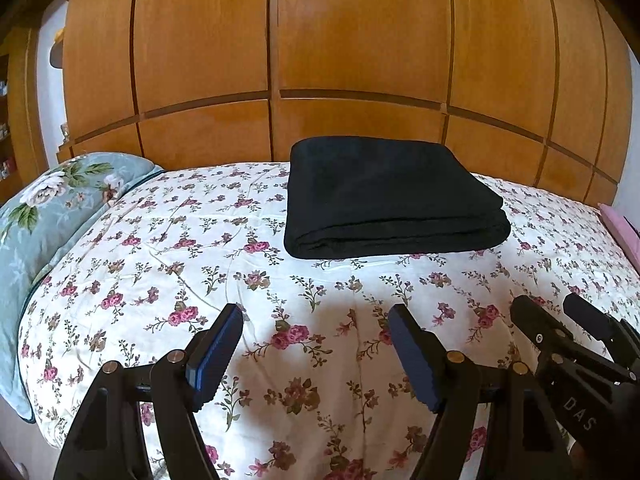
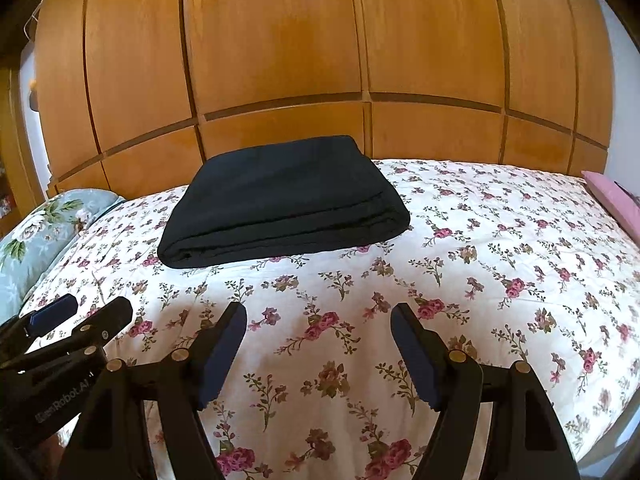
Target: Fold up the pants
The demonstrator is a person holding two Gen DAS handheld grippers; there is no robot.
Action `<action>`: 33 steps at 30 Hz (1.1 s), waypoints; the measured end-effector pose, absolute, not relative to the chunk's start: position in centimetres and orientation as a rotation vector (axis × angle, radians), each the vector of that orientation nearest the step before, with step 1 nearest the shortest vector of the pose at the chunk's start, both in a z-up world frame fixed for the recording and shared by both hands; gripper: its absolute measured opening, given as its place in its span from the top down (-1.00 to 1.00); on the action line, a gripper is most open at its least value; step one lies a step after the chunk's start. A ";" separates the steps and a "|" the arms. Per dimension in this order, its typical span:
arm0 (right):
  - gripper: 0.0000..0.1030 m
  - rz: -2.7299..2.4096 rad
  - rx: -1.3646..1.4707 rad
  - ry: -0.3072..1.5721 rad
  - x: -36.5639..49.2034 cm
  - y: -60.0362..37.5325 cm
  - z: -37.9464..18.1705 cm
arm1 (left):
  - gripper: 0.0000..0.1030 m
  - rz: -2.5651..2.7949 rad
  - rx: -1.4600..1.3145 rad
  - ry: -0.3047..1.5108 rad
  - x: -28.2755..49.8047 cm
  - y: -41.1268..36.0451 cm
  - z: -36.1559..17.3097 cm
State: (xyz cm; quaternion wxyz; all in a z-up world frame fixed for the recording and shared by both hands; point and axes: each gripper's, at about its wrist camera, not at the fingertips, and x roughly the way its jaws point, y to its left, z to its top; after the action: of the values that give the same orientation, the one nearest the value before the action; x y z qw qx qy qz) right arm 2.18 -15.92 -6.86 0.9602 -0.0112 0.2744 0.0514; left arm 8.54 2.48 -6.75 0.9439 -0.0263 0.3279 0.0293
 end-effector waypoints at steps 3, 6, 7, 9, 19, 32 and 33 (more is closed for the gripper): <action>-0.45 0.105 -0.024 0.561 2.2 -15.9 -7.0 | -0.48 0.062 -0.054 0.671 8.6 2.5 -6.8; -0.45 0.105 -0.025 0.564 2.3 -15.8 -7.1 | -0.48 0.067 -0.056 0.677 8.6 2.6 -6.9; -0.45 0.104 -0.026 0.565 2.3 -15.8 -7.2 | -0.48 0.069 -0.058 0.678 8.7 2.6 -7.0; -0.45 0.106 -0.023 0.567 2.3 -15.8 -7.2 | -0.48 0.073 -0.058 0.680 8.7 2.6 -7.0; -0.45 0.103 -0.018 0.575 2.4 -15.9 -7.4 | -0.48 0.074 -0.059 0.690 8.8 2.6 -7.2; -0.45 0.105 -0.016 0.581 2.5 -16.0 -7.6 | -0.48 0.078 -0.055 0.702 8.9 2.6 -7.4; -0.45 0.105 -0.017 0.582 2.6 -16.0 -7.6 | -0.48 0.077 -0.056 0.703 8.9 2.6 -7.4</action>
State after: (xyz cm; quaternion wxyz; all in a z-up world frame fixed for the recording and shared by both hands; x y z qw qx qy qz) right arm 2.55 -16.01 -7.60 0.9566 -0.0084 0.2866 0.0515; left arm 8.89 2.61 -7.45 0.9377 -0.0273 0.3444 0.0377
